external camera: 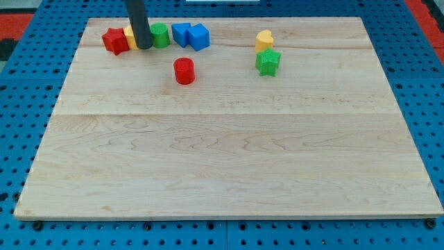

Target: Push the red circle closer to the blue cube

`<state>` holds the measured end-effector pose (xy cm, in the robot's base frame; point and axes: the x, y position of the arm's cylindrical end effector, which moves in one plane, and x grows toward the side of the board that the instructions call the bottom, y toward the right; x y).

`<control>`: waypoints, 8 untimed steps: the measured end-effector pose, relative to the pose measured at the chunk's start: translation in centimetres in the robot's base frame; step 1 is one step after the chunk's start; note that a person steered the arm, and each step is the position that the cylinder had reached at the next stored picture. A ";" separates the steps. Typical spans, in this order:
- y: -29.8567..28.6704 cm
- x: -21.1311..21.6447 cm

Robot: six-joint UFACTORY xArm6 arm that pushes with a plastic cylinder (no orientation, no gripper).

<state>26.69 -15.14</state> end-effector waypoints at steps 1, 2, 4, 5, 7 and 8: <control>0.0 2.4; -4.0 4.2; -8.2 2.0; -7.1 1.0; -4.0 6.0; 4.3 9.9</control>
<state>36.61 -10.85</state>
